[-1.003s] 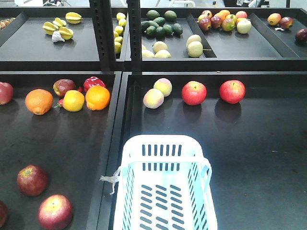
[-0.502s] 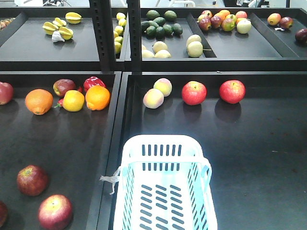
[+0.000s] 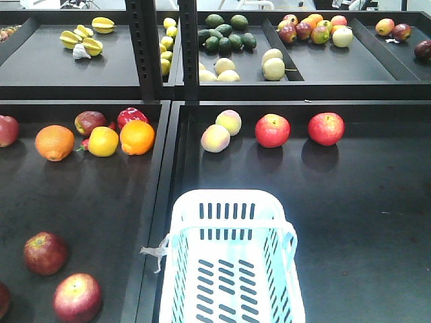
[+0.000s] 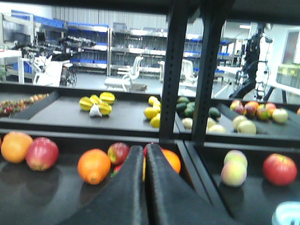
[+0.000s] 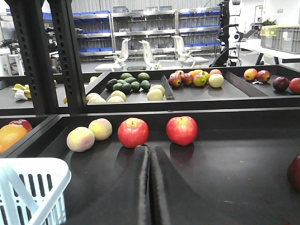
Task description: Pick three apples into basket with both arms
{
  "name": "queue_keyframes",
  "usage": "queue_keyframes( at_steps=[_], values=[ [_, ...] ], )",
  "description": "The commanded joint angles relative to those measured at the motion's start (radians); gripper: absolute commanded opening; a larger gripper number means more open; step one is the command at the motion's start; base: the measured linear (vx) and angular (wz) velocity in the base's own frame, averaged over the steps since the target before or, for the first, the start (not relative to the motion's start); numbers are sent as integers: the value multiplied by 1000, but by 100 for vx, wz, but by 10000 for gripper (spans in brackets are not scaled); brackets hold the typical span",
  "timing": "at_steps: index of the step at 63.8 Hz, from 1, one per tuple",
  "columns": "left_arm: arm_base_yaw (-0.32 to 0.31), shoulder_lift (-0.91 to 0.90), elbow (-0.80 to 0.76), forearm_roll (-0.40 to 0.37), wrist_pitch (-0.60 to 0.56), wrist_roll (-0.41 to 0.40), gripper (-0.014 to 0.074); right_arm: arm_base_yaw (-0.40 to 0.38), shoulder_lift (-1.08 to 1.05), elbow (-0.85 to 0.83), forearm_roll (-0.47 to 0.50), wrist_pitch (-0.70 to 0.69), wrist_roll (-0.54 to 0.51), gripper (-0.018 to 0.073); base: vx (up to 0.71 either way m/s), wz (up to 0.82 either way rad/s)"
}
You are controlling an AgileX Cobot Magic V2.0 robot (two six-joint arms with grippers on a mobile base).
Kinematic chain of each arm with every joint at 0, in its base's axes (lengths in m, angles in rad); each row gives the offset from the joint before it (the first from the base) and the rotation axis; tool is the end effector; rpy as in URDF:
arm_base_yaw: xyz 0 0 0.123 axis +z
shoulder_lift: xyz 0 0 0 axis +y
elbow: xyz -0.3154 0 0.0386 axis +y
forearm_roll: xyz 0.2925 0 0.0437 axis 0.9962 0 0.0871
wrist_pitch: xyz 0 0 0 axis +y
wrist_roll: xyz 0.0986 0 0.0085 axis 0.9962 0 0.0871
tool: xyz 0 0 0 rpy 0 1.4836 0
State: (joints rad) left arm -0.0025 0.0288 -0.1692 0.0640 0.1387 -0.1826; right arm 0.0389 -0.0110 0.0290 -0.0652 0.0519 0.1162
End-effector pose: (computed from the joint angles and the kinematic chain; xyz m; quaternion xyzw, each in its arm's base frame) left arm 0.0679 0.0007 0.2636 -0.0426 0.6735 -0.0419 0.7367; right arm 0.0763 0.0026 0.1982 0.0055 0.7009 0.0309 0.7126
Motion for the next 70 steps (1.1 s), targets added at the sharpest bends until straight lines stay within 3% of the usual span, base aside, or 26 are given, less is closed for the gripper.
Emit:
queue_keyframes(
  at_steps=[1, 19, 30, 42, 58, 70],
  values=[
    [2, 92, -141, -14, -7, -14, -6, -8, -11, 14, -6, -79, 2, -9, 0, 0],
    [2, 380, -493, -14, 268, -10, -6, -8, -11, 14, -6, -79, 2, -9, 0, 0],
    [2, 496, -613, -14, 395, -3, -6, -8, -11, 14, -6, -79, 2, -9, 0, 0],
    [2, 551, -640, -14, 450, 4, -6, -8, -11, 14, -6, -79, 2, -9, 0, 0],
    [2, 552, -639, -31, 487, 76, 6, -8, -11, 14, -6, -80, 2, -9, 0, 0],
    [2, 552, -639, -31, 513, 76, 123, -8, -11, 14, -6, -80, 2, -9, 0, 0]
  ],
)
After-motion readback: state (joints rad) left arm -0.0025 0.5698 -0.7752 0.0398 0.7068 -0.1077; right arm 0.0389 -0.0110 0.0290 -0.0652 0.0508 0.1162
